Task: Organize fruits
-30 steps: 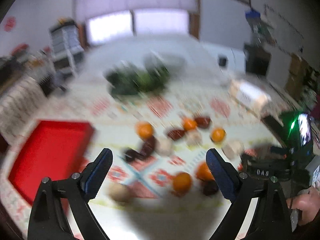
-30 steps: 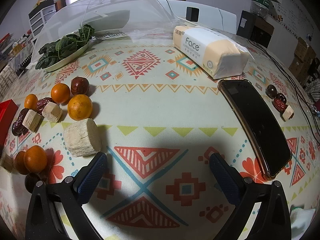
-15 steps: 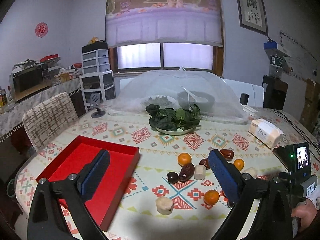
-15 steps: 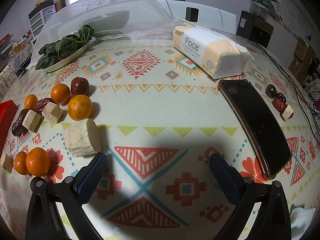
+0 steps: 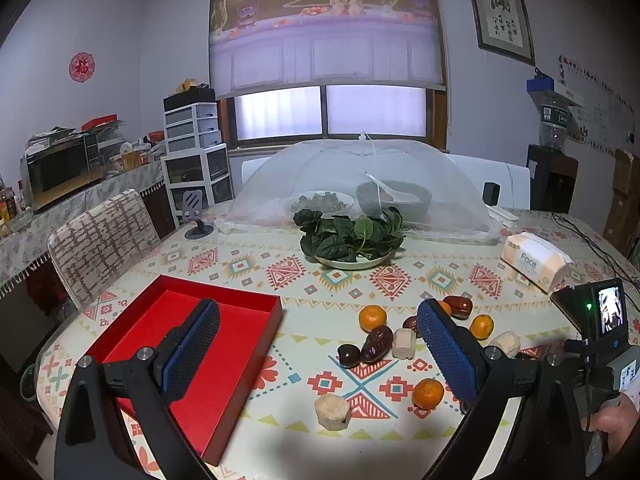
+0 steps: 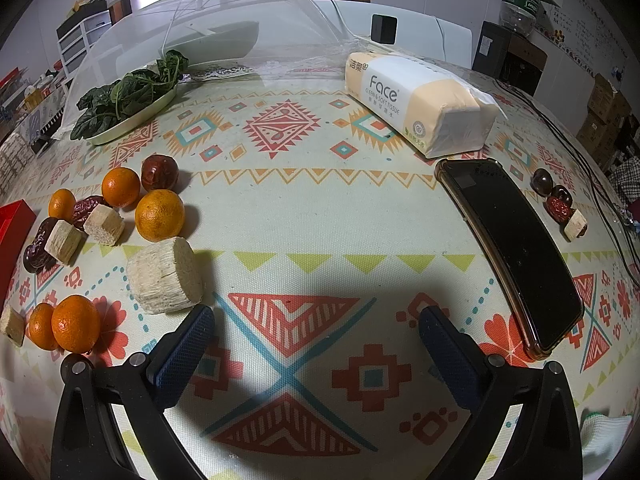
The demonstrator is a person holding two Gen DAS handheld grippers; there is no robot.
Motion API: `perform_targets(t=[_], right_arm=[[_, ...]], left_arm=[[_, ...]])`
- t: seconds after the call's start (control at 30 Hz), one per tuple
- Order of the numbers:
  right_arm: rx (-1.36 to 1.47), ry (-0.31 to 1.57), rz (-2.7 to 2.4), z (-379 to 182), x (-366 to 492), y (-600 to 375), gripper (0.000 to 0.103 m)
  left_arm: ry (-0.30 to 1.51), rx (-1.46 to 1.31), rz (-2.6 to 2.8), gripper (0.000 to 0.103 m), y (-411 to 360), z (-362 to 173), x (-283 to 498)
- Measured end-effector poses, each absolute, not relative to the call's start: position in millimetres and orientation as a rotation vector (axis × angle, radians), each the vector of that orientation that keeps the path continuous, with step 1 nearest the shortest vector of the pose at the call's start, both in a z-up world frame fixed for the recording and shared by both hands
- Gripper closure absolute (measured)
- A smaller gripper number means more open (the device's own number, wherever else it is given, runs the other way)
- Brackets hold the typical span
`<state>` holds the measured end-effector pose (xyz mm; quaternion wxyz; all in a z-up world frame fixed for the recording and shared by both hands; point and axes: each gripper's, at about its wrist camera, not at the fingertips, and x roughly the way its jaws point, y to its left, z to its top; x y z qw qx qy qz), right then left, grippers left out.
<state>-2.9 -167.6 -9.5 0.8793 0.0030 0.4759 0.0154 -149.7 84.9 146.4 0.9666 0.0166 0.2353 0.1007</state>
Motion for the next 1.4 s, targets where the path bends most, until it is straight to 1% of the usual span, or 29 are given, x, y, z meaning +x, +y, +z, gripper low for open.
perform_targets(t=[0.8,0.93,1.07,1.13,1.17,1.2,1.3,1.4], right_arm=[[0.007,0.991,0.032,-9.6,-3.0,-167.6,0.0],[0.002,0.992,0.03,-9.5,-3.1,-166.9,0.0],[0.003,0.994,0.032,-8.8,-1.5,-167.4,0.0],[-0.012,0.998,0.03,-7.2,-1.1,-168.6,0.001],[-0.036,0.976,-0.006,-1.5,-6.1,-168.8,0.004],[-0.047,0.939,-0.029,7.4,-12.4,-168.8,0.011],[-0.029,0.819,0.043,44.6,-41.0,-156.2,0.012],[-0.043,0.782,0.184,65.3,-58.2,-125.3,0.012]], left_arm=[[0.52,0.027,0.189,0.004,86.4,138.5,-142.6],[0.493,0.008,0.208,0.004,94.8,145.1,-146.7],[0.42,-0.003,0.238,0.004,114.5,162.7,-159.2],[0.39,0.015,0.248,0.0,126.6,170.9,-164.0],[0.377,0.022,0.252,0.0,133.4,173.2,-166.2],[0.366,0.025,0.253,0.0,143.1,173.8,-168.7],[0.415,0.006,0.213,0.0,160.1,164.8,-165.3],[0.55,-0.056,0.096,0.0,166.2,135.8,-151.4]])
